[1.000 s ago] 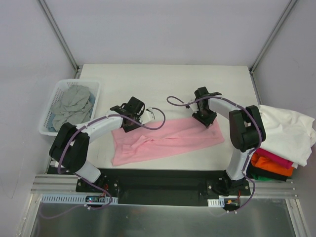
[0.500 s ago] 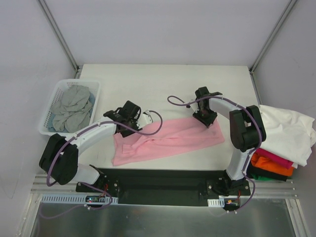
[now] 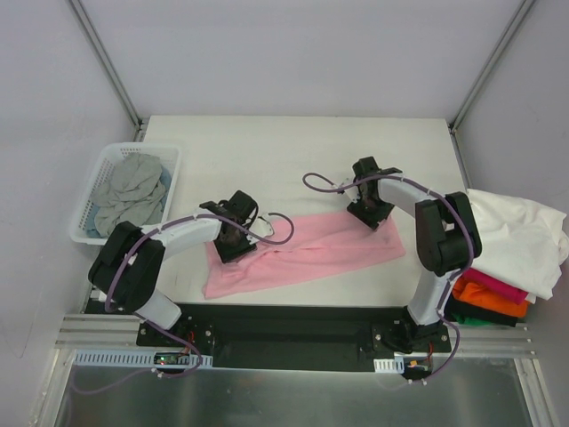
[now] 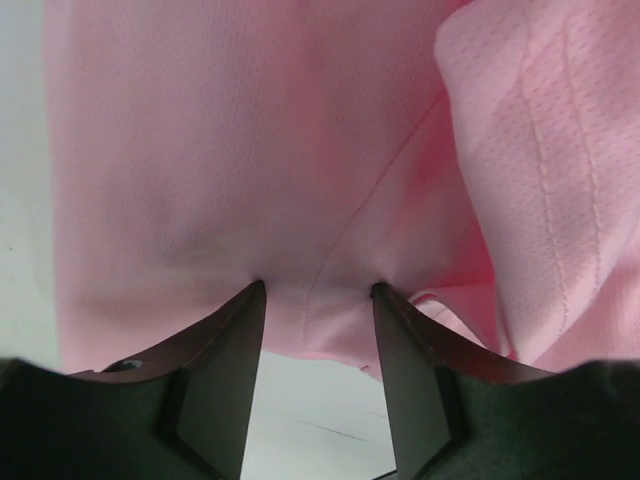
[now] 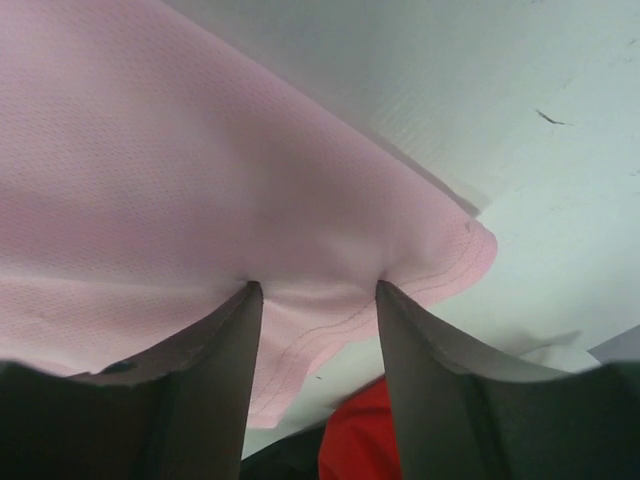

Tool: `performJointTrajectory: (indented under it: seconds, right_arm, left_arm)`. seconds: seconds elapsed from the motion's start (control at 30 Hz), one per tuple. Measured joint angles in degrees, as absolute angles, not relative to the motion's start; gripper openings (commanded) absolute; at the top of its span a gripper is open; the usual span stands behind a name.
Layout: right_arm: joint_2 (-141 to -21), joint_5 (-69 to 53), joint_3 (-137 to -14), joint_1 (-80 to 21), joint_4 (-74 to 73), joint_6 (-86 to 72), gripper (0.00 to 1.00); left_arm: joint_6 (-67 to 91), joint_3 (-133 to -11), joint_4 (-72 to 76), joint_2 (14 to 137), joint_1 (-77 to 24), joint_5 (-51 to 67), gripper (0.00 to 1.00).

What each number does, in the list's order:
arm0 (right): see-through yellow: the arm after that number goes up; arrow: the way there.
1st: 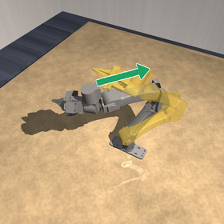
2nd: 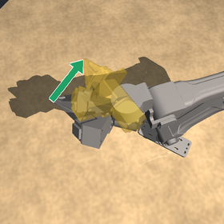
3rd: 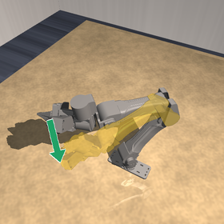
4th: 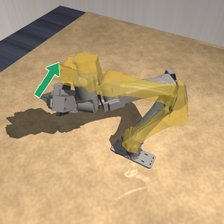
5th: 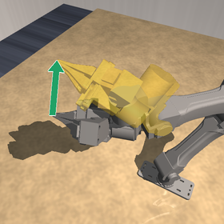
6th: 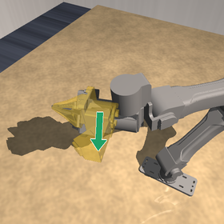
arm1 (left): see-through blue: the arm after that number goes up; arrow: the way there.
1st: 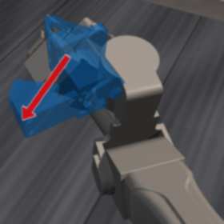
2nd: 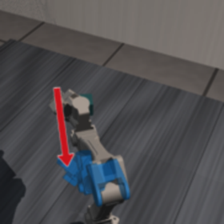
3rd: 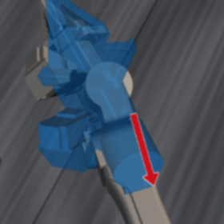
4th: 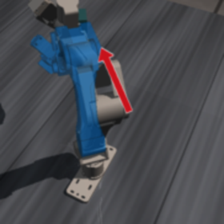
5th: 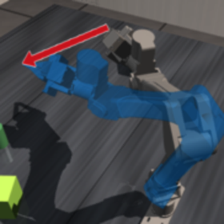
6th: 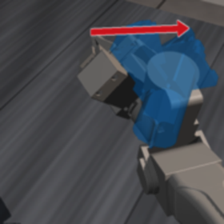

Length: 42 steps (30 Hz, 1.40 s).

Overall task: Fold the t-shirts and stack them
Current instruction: Rotate the tshirt 90 degrees

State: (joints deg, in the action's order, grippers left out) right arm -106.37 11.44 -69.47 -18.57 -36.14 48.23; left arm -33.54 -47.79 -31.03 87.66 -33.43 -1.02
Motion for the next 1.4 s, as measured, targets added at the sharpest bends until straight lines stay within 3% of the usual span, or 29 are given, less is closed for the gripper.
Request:
performJointTrajectory:
  seconds: [0.13,0.43,0.53,0.57,0.6,0.67,1.4]
  right_arm:
    - [-105.5,12.2,-68.5,-18.4,-35.0,48.5,0.68]
    - [-103.8,12.7,-66.7,-18.1,-33.3,48.9,0.73]
    - [-102.7,12.7,-65.2,-18.1,-32.6,49.2,0.83]
    - [-102.3,12.9,-64.6,-18.1,-32.4,49.4,0.84]
    - [-101.9,13.0,-64.3,-18.1,-32.2,49.6,0.88]
    - [-101.2,13.1,-63.5,-18.0,-31.9,50.2,0.98]
    - [-100.7,14.3,-63.1,-18.0,-31.2,50.6,0.96]
  left_arm:
    - [-33.4,-50.3,-32.2,90.1,-33.4,-0.9,0.59]
    - [-33.5,-55.7,-36.0,95.5,-31.4,-0.4,0.71]
    - [-33.6,-57.0,-37.1,96.8,-30.3,0.0,0.83]
    - [-33.6,-57.5,-37.3,97.2,-30.2,0.0,0.95]
    - [-33.7,-57.9,-37.6,97.6,-29.8,0.0,0.99]
    - [-34.0,-58.9,-37.8,98.3,-29.2,-0.1,0.99]
    - [-34.7,-72.7,-36.8,108.2,-23.5,-1.0,0.99]
